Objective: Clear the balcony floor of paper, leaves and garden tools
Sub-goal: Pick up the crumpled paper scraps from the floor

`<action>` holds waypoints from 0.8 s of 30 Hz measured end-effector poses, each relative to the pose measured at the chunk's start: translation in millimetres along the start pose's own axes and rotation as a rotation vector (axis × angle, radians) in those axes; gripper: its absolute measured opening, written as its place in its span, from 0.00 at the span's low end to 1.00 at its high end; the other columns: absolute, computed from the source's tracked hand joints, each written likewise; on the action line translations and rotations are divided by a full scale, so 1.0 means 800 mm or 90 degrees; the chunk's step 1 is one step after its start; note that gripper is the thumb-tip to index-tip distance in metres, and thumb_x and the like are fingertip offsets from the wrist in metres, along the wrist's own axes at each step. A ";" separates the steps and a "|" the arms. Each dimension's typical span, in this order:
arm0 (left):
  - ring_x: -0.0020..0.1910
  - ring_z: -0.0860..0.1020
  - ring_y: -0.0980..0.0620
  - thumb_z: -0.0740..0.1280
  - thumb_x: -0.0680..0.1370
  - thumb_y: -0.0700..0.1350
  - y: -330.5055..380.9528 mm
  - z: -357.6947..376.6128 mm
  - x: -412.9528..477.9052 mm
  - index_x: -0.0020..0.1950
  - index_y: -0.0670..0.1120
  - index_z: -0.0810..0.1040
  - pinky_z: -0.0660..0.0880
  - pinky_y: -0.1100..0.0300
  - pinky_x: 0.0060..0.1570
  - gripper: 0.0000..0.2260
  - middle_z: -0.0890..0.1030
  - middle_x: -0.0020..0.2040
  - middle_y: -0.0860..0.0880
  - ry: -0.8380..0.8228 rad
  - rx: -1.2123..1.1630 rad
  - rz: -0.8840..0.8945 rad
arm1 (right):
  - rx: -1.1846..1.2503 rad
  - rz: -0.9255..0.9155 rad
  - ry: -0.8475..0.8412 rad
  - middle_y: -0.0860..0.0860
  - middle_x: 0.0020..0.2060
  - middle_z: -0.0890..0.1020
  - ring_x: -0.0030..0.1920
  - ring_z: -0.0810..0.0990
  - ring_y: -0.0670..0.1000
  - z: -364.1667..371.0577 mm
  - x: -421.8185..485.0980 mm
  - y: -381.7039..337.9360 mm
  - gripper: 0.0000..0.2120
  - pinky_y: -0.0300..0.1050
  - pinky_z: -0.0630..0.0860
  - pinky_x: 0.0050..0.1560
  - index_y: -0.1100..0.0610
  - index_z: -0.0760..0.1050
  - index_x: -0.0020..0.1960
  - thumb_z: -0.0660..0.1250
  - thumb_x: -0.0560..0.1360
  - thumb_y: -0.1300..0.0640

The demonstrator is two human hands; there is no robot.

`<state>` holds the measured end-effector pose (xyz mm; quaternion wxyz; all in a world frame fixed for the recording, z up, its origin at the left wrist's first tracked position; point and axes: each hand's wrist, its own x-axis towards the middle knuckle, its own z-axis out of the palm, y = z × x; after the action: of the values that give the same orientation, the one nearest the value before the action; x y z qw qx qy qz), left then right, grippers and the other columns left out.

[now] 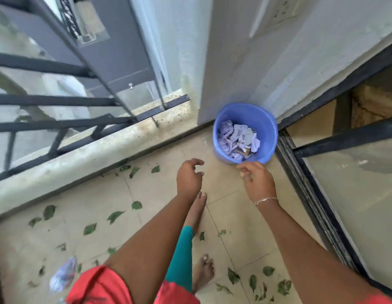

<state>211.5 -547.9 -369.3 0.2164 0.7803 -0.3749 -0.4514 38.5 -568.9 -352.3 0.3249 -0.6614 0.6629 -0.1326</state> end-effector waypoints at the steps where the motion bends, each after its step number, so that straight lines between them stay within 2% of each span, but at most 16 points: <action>1: 0.56 0.77 0.46 0.67 0.72 0.32 -0.017 -0.012 -0.017 0.55 0.42 0.79 0.69 0.60 0.51 0.13 0.79 0.58 0.44 0.017 -0.014 -0.015 | -0.005 -0.013 -0.004 0.60 0.46 0.80 0.46 0.80 0.61 0.007 -0.017 -0.012 0.14 0.53 0.75 0.51 0.60 0.81 0.48 0.62 0.68 0.72; 5: 0.54 0.77 0.47 0.66 0.74 0.33 -0.096 -0.061 -0.075 0.51 0.42 0.78 0.69 0.62 0.48 0.08 0.79 0.56 0.44 0.081 -0.079 -0.093 | -0.004 -0.063 -0.042 0.56 0.42 0.80 0.42 0.80 0.59 0.058 -0.080 -0.059 0.15 0.52 0.75 0.47 0.59 0.81 0.47 0.63 0.68 0.72; 8: 0.53 0.76 0.48 0.66 0.75 0.34 -0.163 -0.105 -0.109 0.52 0.41 0.78 0.69 0.61 0.49 0.08 0.78 0.55 0.46 0.115 -0.101 -0.137 | 0.009 -0.075 -0.117 0.53 0.42 0.79 0.39 0.78 0.52 0.114 -0.124 -0.088 0.15 0.53 0.77 0.45 0.57 0.81 0.47 0.64 0.69 0.73; 12: 0.49 0.76 0.48 0.66 0.75 0.35 -0.268 -0.166 -0.141 0.51 0.40 0.77 0.67 0.62 0.46 0.06 0.78 0.53 0.45 0.160 -0.120 -0.196 | -0.013 -0.066 -0.201 0.49 0.43 0.76 0.44 0.77 0.51 0.196 -0.187 -0.133 0.12 0.53 0.76 0.48 0.56 0.81 0.48 0.65 0.71 0.70; 16: 0.44 0.73 0.51 0.66 0.75 0.34 -0.379 -0.229 -0.182 0.52 0.38 0.78 0.63 0.66 0.41 0.07 0.78 0.49 0.45 0.193 -0.126 -0.249 | -0.051 -0.065 -0.272 0.47 0.43 0.74 0.50 0.76 0.54 0.276 -0.253 -0.187 0.10 0.53 0.76 0.50 0.55 0.80 0.49 0.66 0.73 0.67; 19: 0.45 0.74 0.50 0.63 0.75 0.33 -0.458 -0.287 -0.210 0.50 0.38 0.78 0.64 0.66 0.41 0.07 0.79 0.49 0.43 0.190 -0.141 -0.283 | -0.090 -0.083 -0.301 0.47 0.43 0.74 0.50 0.76 0.55 0.338 -0.296 -0.235 0.10 0.54 0.76 0.50 0.56 0.80 0.49 0.67 0.72 0.67; 21: 0.42 0.74 0.51 0.62 0.75 0.32 -0.508 -0.335 -0.234 0.48 0.37 0.79 0.62 0.68 0.37 0.07 0.78 0.45 0.45 0.205 -0.134 -0.288 | -0.116 -0.096 -0.331 0.47 0.43 0.75 0.49 0.77 0.55 0.379 -0.325 -0.266 0.10 0.55 0.75 0.51 0.56 0.80 0.48 0.68 0.71 0.67; 24: 0.43 0.77 0.48 0.64 0.73 0.32 -0.588 -0.403 -0.261 0.43 0.39 0.79 0.61 0.65 0.37 0.06 0.80 0.43 0.46 0.217 -0.103 -0.314 | -0.130 -0.117 -0.372 0.49 0.44 0.76 0.50 0.77 0.57 0.440 -0.358 -0.313 0.10 0.56 0.75 0.52 0.57 0.80 0.48 0.67 0.71 0.69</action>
<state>609.2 -91.5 -413.2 0.2216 0.8923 -0.0954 -0.3817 425.3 -226.2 -392.6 0.4200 -0.7579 0.4888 0.1014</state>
